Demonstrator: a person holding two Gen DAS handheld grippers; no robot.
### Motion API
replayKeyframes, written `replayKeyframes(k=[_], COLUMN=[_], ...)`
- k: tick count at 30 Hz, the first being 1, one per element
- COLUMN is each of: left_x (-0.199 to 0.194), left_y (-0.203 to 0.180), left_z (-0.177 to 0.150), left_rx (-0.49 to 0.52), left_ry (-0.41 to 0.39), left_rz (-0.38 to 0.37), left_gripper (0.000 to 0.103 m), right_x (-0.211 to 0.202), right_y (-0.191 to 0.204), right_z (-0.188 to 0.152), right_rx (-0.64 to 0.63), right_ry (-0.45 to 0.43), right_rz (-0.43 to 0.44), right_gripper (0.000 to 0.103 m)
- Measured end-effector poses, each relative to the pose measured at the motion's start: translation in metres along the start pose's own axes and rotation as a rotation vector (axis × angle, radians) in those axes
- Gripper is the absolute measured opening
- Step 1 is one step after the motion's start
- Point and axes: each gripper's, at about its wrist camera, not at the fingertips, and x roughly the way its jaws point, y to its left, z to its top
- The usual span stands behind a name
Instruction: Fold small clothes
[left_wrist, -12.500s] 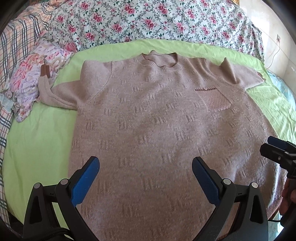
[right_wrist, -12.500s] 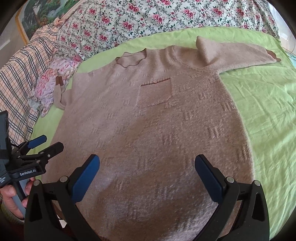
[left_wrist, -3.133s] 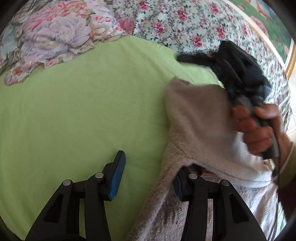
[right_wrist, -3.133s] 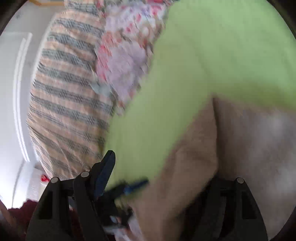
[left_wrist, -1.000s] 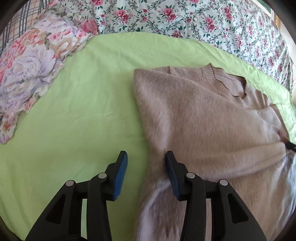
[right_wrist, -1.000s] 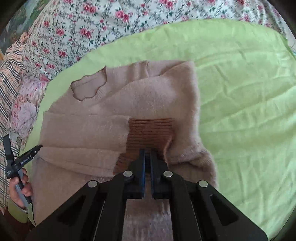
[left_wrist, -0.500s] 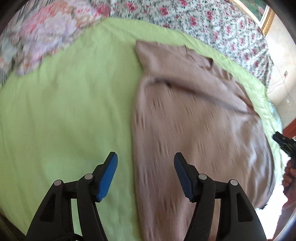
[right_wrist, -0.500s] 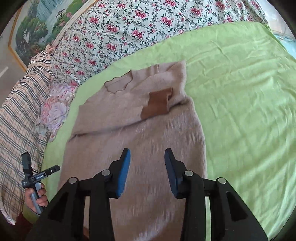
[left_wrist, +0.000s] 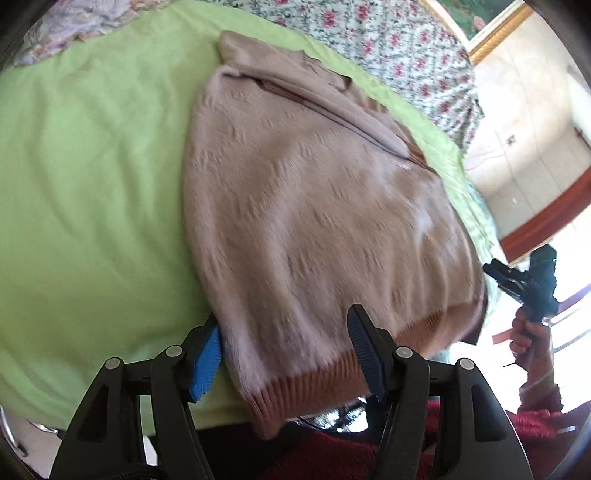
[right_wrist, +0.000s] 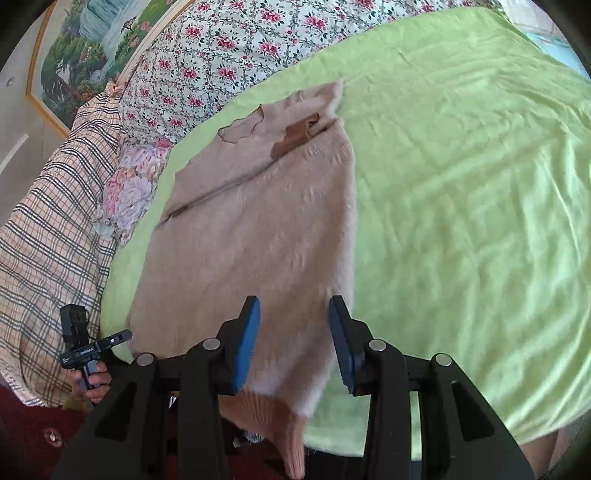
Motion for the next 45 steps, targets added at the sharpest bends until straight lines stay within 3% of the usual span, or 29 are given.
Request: replayKeyframes(k=[3,9,10,12,15,20,22,26,28,32,34,36,45], left_x=[0.001,0.007,0.008,0.009,0.007,-0.009,-0.004,0.005,0.006,0.009,0.006,0.001,-0.043], left_y=[-0.001,-0.011,-0.013,-0.013,-0.008,-0.005,0.000,0.007,0.006,0.005,0.004,0.004,-0.007], left_z=[-0.005,-0.010,-0.010,-0.006,-0.005,-0.009,-0.010,-0.013,-0.014,-0.015,-0.016,-0.019,-0.012], left_rx=[0.017,0.062,0.070,0.081,0.071,0.062,0.052,0.029,0.049,0.074,0.091,0.099,0.079], left_ry=[0.018,0.040,0.038,0.039,0.040,-0.009,0.018,0.073,0.075,0.081,0.073,0.053,-0.106], left_rz=[-0.027,-0.032,-0.025,-0.011,-0.003,-0.024,-0.029,-0.079,-0.094,-0.128,-0.132,-0.130,-0.171], left_gripper=[0.064,0.062,0.059,0.031,0.014,0.012,0.013,0.028,0.029,0.029,0.021,0.011,0.006], right_x=[-0.003,0.009,0.011,0.017,0.016,-0.010,-0.004,0.016,0.021,0.034,0.033,0.027,-0.008], right_y=[-0.009,-0.007,-0.006,0.001,0.002,-0.024,-0.026,-0.020,-0.016,-0.008,-0.004,-0.003,-0.001], right_z=[-0.016,-0.029,-0.030,-0.029,-0.032,-0.034,-0.036,-0.043,-0.047,-0.049,-0.049,-0.050,-0.042], right_rx=[-0.024,-0.038,-0.039,-0.057,-0.068,0.011,0.013,-0.012,-0.035,-0.049,-0.066,-0.063,-0.005], right_ry=[0.055,0.083,0.081,0.090,0.104,0.024,0.051,0.148,0.175,0.180,0.170,0.152,0.028], right_rz=[-0.015,0.069,0.076,0.095,0.118,0.204,0.218,0.229,0.248,0.275,0.278,0.290,0.414], right_gripper=[0.044,0.045,0.045,0.044,0.008,0.008,0.008,0.015,0.027,0.030,0.024,0.008,0.008])
